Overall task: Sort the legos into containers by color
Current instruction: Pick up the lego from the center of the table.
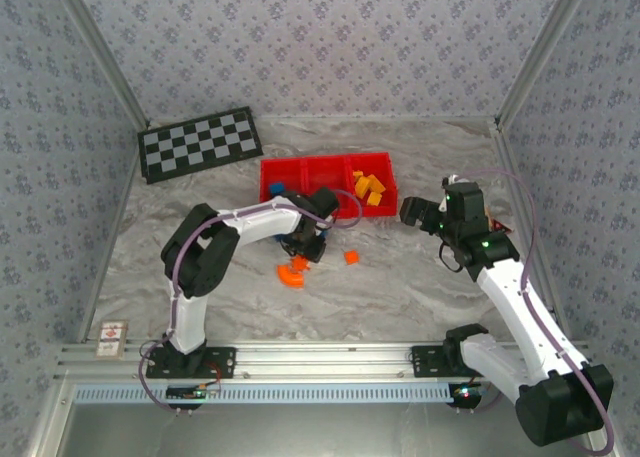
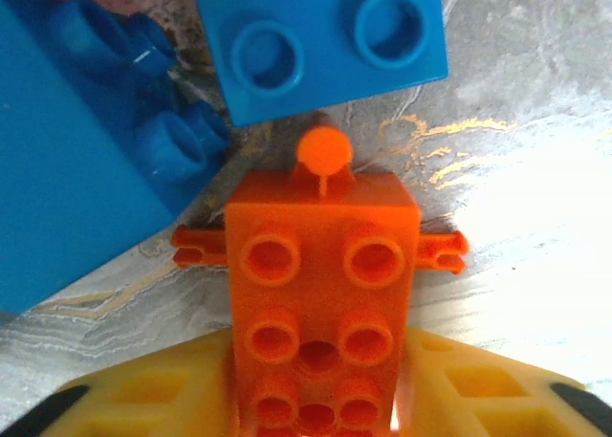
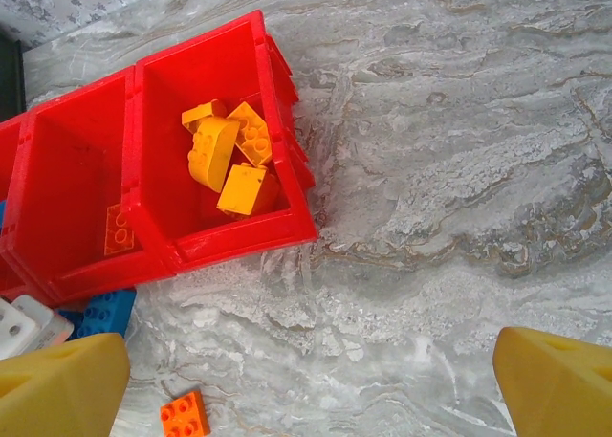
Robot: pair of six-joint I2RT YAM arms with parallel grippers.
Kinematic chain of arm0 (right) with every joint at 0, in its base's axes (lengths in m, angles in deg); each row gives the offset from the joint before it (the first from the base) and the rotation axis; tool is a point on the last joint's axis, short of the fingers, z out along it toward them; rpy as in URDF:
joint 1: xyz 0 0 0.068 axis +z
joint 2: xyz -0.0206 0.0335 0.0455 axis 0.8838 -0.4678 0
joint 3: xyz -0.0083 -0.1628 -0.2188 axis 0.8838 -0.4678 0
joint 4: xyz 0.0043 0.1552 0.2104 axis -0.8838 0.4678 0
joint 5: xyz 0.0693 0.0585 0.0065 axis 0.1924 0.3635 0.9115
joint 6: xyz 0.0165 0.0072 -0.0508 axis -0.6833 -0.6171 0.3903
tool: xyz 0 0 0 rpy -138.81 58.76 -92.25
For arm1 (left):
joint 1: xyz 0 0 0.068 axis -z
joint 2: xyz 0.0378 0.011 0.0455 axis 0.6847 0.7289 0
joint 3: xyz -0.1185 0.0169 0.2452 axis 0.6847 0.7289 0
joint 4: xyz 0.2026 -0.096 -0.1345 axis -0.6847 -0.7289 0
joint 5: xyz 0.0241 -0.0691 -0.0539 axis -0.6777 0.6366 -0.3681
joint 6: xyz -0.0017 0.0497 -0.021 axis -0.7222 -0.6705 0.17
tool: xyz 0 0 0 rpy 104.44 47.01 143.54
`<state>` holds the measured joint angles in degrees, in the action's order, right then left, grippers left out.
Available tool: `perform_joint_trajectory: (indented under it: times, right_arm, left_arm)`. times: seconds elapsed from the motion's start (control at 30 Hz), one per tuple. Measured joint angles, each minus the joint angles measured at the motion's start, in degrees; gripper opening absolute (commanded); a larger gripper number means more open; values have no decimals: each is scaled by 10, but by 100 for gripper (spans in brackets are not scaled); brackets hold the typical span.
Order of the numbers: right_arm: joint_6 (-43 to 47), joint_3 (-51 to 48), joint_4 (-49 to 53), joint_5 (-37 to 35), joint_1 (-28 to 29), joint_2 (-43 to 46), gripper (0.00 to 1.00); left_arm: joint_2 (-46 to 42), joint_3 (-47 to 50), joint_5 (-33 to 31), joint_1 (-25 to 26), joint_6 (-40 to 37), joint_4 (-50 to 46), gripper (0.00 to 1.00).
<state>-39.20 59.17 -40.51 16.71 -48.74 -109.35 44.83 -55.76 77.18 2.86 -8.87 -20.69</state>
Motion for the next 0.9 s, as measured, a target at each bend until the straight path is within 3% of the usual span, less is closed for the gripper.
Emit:
perform_joint_trajectory:
  times: [0.3, 0.67, 0.9]
  right_arm:
    - [-2, -10, 1, 0, -5, 6, 100]
    - [-5, -18, 2, 0, -21, 34, 100]
    - [-12, -32, 2, 0, -25, 35, 100]
  left_arm:
    - [-2, -2, -7, 3, 16, 0, 17]
    - [-119, -30, -48, 5, 66, 9, 17]
    - [-73, -175, -66, -5, 91, 5, 16]
